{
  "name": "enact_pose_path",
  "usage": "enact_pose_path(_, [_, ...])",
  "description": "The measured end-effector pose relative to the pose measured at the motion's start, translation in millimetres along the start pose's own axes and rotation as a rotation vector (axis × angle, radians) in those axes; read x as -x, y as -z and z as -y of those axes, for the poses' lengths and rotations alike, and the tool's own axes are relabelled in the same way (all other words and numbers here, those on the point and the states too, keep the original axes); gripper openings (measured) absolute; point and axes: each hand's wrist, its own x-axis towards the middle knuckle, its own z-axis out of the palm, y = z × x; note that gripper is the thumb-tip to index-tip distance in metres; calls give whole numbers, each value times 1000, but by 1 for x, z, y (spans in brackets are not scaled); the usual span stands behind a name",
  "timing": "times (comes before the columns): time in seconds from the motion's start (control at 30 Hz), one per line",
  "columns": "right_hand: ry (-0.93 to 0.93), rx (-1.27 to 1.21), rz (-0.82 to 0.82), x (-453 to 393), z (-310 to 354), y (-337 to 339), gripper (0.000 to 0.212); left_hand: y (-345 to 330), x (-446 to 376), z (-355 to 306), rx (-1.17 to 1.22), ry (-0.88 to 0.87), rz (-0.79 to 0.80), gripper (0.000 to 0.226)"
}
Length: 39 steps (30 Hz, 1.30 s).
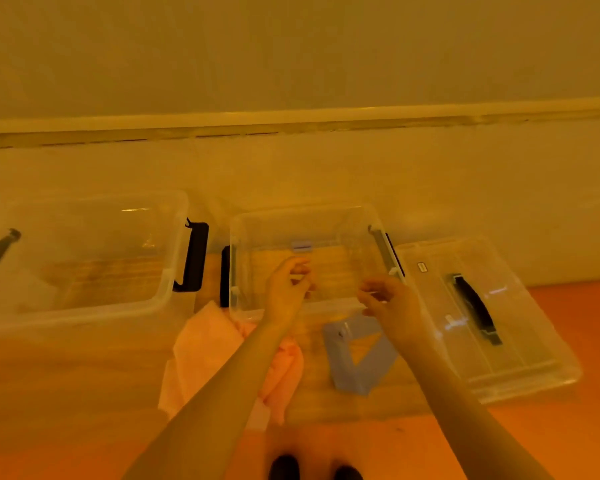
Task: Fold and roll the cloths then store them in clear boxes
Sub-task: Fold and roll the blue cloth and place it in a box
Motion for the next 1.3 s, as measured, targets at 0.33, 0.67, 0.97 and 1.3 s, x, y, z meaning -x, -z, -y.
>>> enact_pose_path(0.33, [-181, 346, 256, 48, -112, -4, 22, -24, 100, 81, -169, 249, 34, 26])
enact_pose_path(0.67, [-282, 261, 376, 56, -157, -4, 7, -49, 127, 156, -385, 427, 155, 43])
enact_pose_path(0.97, [-164, 208, 355, 55, -153, 4, 21, -69, 123, 135, -345, 332, 94, 33])
enact_pose_path(1.3, [67, 54, 230, 19, -47, 25, 15, -51, 88, 30, -219, 57, -32, 31])
